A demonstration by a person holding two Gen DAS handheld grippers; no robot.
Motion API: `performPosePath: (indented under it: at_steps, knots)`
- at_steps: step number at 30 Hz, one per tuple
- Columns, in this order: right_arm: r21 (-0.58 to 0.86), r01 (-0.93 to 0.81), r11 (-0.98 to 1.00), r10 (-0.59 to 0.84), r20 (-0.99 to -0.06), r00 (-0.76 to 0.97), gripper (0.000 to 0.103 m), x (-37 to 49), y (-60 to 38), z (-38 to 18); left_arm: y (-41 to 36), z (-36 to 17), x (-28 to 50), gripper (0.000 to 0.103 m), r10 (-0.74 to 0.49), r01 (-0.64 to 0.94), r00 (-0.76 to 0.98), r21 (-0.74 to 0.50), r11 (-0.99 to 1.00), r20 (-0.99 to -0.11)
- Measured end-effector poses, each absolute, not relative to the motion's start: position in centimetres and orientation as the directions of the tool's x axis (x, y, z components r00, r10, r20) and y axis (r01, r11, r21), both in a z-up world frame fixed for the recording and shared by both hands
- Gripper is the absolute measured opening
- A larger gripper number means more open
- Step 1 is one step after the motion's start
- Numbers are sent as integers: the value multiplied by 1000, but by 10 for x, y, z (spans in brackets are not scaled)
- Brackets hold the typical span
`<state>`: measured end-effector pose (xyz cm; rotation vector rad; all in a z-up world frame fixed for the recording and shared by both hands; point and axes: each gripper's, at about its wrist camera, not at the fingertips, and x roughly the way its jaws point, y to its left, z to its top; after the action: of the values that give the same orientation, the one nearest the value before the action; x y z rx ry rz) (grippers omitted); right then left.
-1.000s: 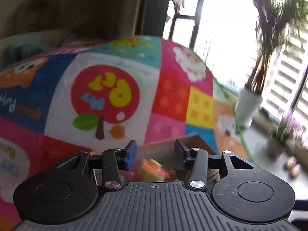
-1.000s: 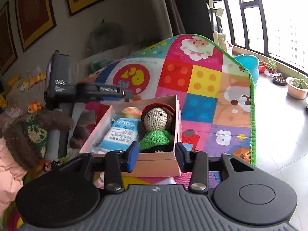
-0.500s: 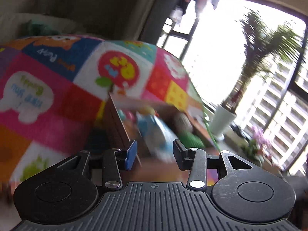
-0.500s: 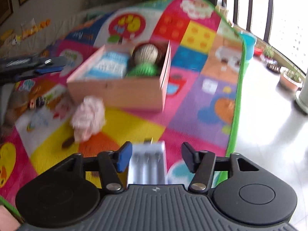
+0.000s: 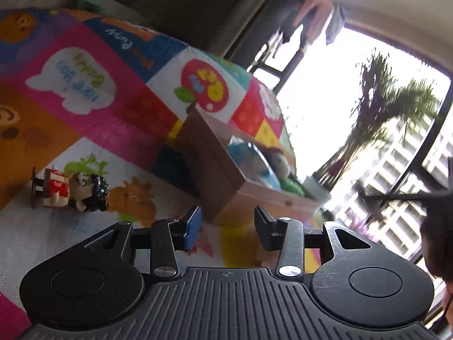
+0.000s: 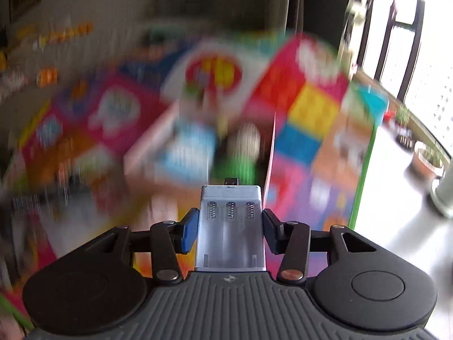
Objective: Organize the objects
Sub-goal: 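Carry the white battery case into the pink box and open the right gripper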
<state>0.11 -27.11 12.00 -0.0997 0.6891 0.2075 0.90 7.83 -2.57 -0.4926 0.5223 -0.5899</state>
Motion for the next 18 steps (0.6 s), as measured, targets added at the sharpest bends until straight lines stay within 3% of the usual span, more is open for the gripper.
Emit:
performPosePath:
  at_steps: [7, 13, 18]
  knots:
    - [43, -133, 990, 138, -452, 881, 47, 99, -244, 183, 88, -24, 6, 45, -644, 398, 720, -608, 687, -257]
    - [119, 29, 992, 17, -371, 928, 47, 168, -238, 143, 91, -22, 0, 45, -649, 411, 726, -612, 676, -229]
    - [127, 62, 990, -7, -391, 920, 49, 172, -244, 107, 98, -22, 0, 45, -637, 394, 741, -630, 669, -214]
